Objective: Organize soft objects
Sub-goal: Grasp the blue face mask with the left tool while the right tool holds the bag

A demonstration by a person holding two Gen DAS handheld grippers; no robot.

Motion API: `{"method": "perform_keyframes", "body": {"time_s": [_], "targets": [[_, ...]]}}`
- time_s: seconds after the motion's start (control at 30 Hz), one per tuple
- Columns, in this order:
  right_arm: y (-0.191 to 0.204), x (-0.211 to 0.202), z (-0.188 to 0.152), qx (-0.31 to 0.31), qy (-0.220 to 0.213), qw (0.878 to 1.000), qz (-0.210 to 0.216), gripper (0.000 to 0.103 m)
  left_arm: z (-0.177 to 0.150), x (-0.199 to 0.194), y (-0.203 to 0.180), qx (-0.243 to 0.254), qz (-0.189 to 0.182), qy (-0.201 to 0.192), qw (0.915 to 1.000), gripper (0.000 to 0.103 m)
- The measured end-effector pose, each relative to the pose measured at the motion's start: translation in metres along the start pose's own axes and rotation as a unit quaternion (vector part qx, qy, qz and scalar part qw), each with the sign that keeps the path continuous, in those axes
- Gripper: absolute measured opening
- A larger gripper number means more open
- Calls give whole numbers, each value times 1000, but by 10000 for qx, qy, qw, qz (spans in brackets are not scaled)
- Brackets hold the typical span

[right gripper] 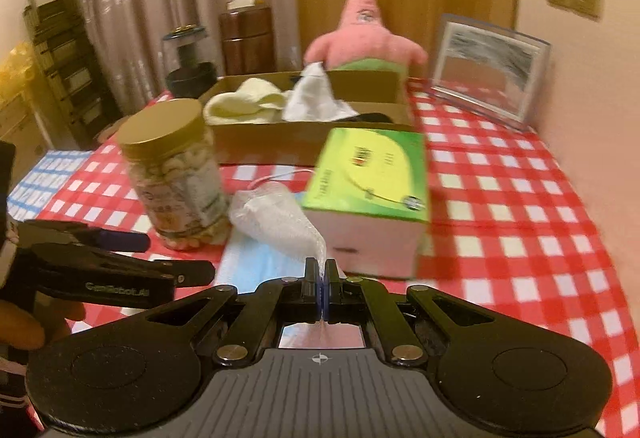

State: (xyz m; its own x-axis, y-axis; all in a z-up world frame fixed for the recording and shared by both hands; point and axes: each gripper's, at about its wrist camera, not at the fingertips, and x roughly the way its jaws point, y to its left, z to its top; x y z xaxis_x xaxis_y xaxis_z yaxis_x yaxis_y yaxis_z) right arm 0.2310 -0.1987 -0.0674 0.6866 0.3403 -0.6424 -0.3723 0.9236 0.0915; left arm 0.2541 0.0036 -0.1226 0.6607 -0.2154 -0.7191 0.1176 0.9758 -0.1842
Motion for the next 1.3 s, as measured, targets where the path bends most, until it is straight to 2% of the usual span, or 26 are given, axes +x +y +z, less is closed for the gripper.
{"method": "perform_keyframes", "body": {"time_s": [0.13, 0.5, 0.73, 0.8, 0.83, 0.9, 1.03, 1.1, 1.2, 1.3], "targets": [[-12, -10, -2, 100, 22, 9999, -95, 1, -2, 16, -16, 33, 4, 86, 10000, 85], [-38, -19, -1, 507, -159, 9979, -366, 1, -8, 54, -48, 208, 183, 125, 9995, 85], [-49, -20, 1, 646, -250, 9965, -470, 1, -14, 66, -68, 484, 616, 6, 9969, 86], [-52, -19, 1, 703, -241, 9961, -471, 1, -15, 64, -73, 657, 663, -88, 9956, 69], [-52, -19, 0, 710, -238, 9960, -480, 1, -15, 63, -74, 709, 650, -111, 9953, 64], [-52, -18, 1, 707, -236, 9961, -475, 1, -14, 61, -77, 754, 632, -112, 9951, 41], [-51, -20, 1, 674, -249, 9962, -489, 1, -12, 59, -78, 813, 594, -60, 9949, 22], [-51, -21, 2, 669, -250, 9963, -484, 1, -12, 56, -77, 843, 562, 6, 9949, 8], [-47, -23, 3, 649, -267, 9964, -478, 1, -15, 50, -75, 919, 525, 138, 9943, 2], [-43, -27, 5, 628, -303, 9966, -439, 1, -18, 39, -70, 886, 430, 242, 9948, 2]]}}
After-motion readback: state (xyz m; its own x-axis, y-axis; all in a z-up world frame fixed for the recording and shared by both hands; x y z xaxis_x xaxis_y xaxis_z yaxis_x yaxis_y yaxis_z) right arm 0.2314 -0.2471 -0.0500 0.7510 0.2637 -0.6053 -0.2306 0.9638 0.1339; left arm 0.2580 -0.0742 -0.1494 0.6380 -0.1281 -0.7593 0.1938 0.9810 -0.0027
